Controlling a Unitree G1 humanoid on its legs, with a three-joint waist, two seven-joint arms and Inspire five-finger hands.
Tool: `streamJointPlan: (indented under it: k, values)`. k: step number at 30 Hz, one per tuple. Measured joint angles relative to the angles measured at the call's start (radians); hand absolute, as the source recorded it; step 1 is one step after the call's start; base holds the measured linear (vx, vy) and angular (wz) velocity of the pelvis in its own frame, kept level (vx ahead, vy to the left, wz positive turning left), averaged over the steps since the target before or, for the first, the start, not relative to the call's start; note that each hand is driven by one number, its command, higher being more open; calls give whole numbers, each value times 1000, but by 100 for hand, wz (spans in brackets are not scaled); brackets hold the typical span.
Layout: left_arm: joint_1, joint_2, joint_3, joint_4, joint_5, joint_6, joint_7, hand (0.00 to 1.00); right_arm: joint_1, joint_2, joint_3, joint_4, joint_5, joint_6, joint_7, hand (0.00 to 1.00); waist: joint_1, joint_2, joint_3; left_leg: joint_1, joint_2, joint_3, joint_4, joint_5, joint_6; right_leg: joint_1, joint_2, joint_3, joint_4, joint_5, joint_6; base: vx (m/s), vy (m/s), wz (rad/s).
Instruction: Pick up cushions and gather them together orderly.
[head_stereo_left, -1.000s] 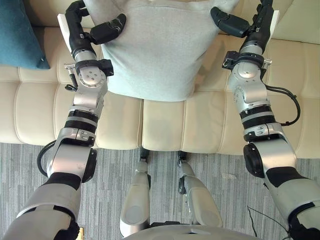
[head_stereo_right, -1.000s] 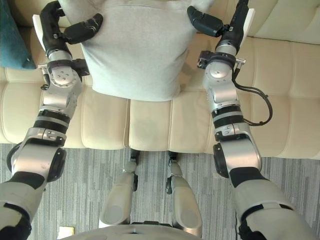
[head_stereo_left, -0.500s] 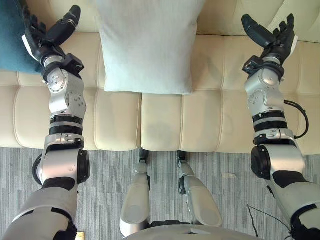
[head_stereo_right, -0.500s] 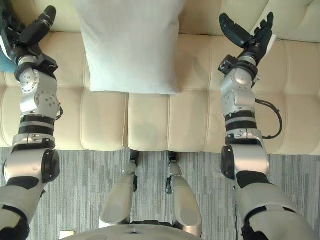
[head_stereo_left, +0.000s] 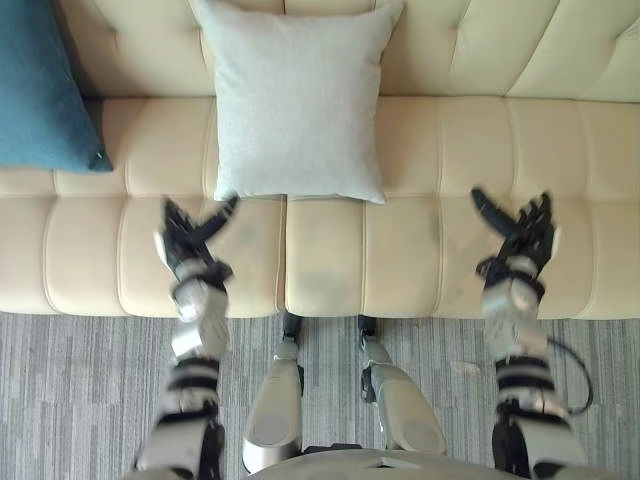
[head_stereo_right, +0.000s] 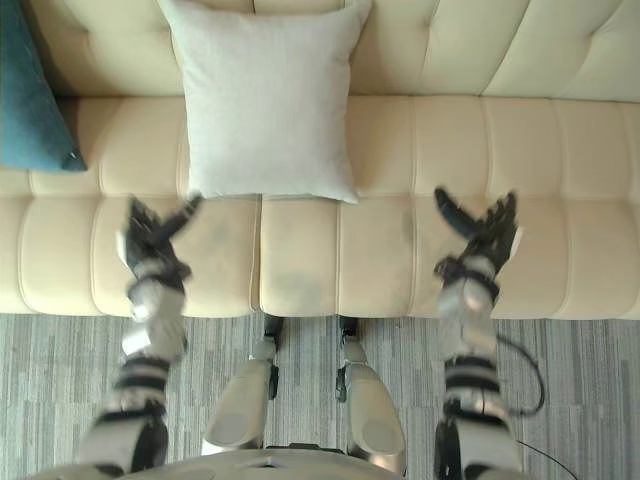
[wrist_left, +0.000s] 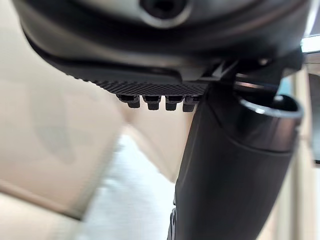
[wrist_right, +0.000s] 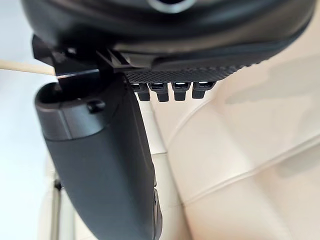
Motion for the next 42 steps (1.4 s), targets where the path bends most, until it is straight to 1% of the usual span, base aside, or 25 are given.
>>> streamJointPlan:
  k: [1, 2, 3, 4, 5, 6, 7, 8, 10, 12, 16, 20, 24, 30, 31, 32, 33, 34, 35, 36, 37, 38, 40, 41, 42]
  values:
    - [91, -65, 4, -15, 44, 2, -10, 100, 90, 30, -6, -37, -9, 0, 15, 100, 0, 3, -2, 17, 0, 0, -2, 0, 0, 15, -1, 3, 0, -1, 1, 47, 29, -4]
    - [124, -88, 4, -16, 59, 3, -15, 100, 124, 43, -6, -47, -13, 0, 20, 100, -1, 4, -2, 26, 0, 0, -3, 0, 0, 23, -1, 4, 0, -2, 2, 59, 42, -3]
    - [220, -172, 0, -17, 90, 12, -27, 100, 233, 87, -5, -85, -17, 0, 37, 100, -4, 9, -12, 44, -1, 1, -5, -5, 3, 41, -2, 6, 0, -12, 11, 40, 33, 0]
    - [258, -201, -2, -17, 102, 16, -35, 100, 274, 104, -4, -98, -23, 0, 45, 100, -4, 11, -19, 48, 0, 2, -5, -10, 5, 45, -2, 6, 0, -17, 10, 47, 36, -2]
    - [359, -271, -15, -17, 136, 36, -57, 100, 382, 149, 0, -124, -47, 3, 72, 100, -4, 15, -31, 67, 1, 4, -5, -23, 8, 64, -1, 7, 0, -28, 9, 25, 24, -5]
    - [440, -310, -28, -16, 165, 58, -78, 100, 456, 179, 6, -125, -81, 9, 98, 100, -5, 18, -39, 85, 3, 7, -3, -34, 9, 82, 1, 9, 0, -36, 13, 24, 25, -7]
    - [509, -335, -48, -11, 192, 75, -97, 100, 520, 204, 9, -124, -109, 17, 117, 100, -5, 19, -56, 94, 5, 9, 3, -43, 9, 93, 2, 9, 0, -42, 9, 7, 15, -4]
    - [540, -345, -52, -5, 206, 81, -107, 100, 550, 215, 10, -124, -119, 21, 125, 100, -5, 20, -68, 96, 6, 10, 4, -47, 9, 96, 3, 10, 0, -45, 6, 20, 19, -4]
    - [665, -381, -53, 54, 280, 103, -152, 100, 689, 260, 26, -124, -160, 37, 161, 100, -5, 27, -151, 104, 11, 12, 3, -55, 6, 102, 8, 8, 0, -56, 7, 47, 8, -3]
    - [728, -391, -51, 86, 339, 115, -179, 100, 763, 267, 55, -123, -191, 43, 187, 100, -5, 35, -183, 134, 14, 16, 3, -66, 1, 131, 10, 8, 0, -65, 11, 57, 7, -4]
    - [824, -408, -48, 187, 429, 119, -225, 100, 863, 292, 119, -73, -294, 45, 246, 100, -4, 47, -288, 187, 18, 35, 4, -93, -2, 180, 10, 12, 0, -88, 13, 55, 29, -7]
    - [832, -408, -48, 275, 496, 123, -242, 100, 872, 320, 132, 50, -344, 50, 282, 100, -1, 41, -338, 219, 19, 41, 3, -105, 2, 210, 6, 13, 3, -102, 16, 57, 47, -3]
    - [831, -416, -44, 343, 541, 127, -239, 100, 873, 335, 121, 175, -371, 61, 287, 100, 3, 35, -365, 262, 22, 80, 6, -127, 6, 224, 4, 39, 40, -131, 26, 78, 49, -18]
    - [798, -414, -42, 375, 567, 127, -233, 100, 866, 341, 83, 247, -370, 80, 282, 100, 5, 31, -369, 267, 31, 137, 77, -180, 9, 198, 8, 86, 121, -166, 37, 72, 52, -28]
    - [786, -412, -42, 376, 568, 126, -232, 100, 855, 342, 84, 253, -370, 80, 282, 100, 14, 27, -366, 252, 35, 157, 105, -194, 10, 174, 13, 95, 151, -172, 42, -50, 63, -53]
    - [756, -405, -40, 376, 568, 127, -229, 100, 831, 351, 82, 264, -370, 80, 281, 100, 16, 11, -357, 206, 39, 194, 170, -200, 14, 128, 13, 96, 197, -166, 54, -58, 51, -43]
    - [748, -405, -38, 376, 568, 127, -228, 100, 823, 355, 82, 268, -370, 80, 280, 100, 17, 7, -354, 189, 43, 205, 188, -196, 23, 125, 14, 94, 187, -151, 76, -106, 24, -35]
    - [728, -409, -34, 371, 569, 123, -226, 100, 801, 359, 83, 272, -370, 82, 275, 100, 31, 11, -344, 178, 65, 223, 195, -193, 37, 84, 15, 63, 337, -238, 65, -70, -5, -5]
    - [713, -407, -39, 368, 568, 122, -226, 100, 797, 372, 84, 272, -369, 84, 273, 100, 27, -10, -340, 181, 55, 224, 200, -193, 37, 31, -23, 15, 591, -352, 52, -66, -48, 18]
    - [707, -404, -40, 367, 568, 122, -224, 100, 802, 383, 86, 276, -369, 84, 274, 100, 26, -31, -338, 176, 37, 216, 223, -193, 38, 26, -67, 3, 763, -412, 79, -19, -83, 41]
    - [706, -403, -39, 366, 569, 122, -219, 100, 799, 389, 92, 292, -369, 83, 276, 100, 28, -54, -347, 158, 29, 214, 255, -197, 42, 34, -99, 7, 849, -422, 91, -27, -161, 40]
    - [703, -399, -39, 365, 568, 123, -215, 100, 784, 390, 102, 300, -369, 83, 276, 100, 30, -69, -347, 132, 26, 209, 295, -200, 40, 37, -106, 12, 849, -426, 111, -85, -172, 18]
    - [704, -418, -33, 365, 570, 125, -214, 100, 757, 377, 103, 303, -371, 80, 274, 100, 49, -43, -347, 111, 53, 205, 292, -200, 36, 52, -64, -2, 758, -427, 119, -123, -145, -8]
    - [718, -439, -38, 360, 572, 124, -214, 100, 740, 361, 104, 302, -371, 79, 271, 100, 63, -21, -343, 108, 78, 213, 266, -173, 13, 92, -48, -6, 706, -463, 112, -127, -145, -4]
    - [713, -440, -43, 344, 577, 125, -213, 100, 728, 362, 104, 300, -371, 78, 264, 100, 64, -38, -328, 94, 64, 213, 271, -165, 5, 103, -68, -6, 696, -516, 81, -166, -199, 10]
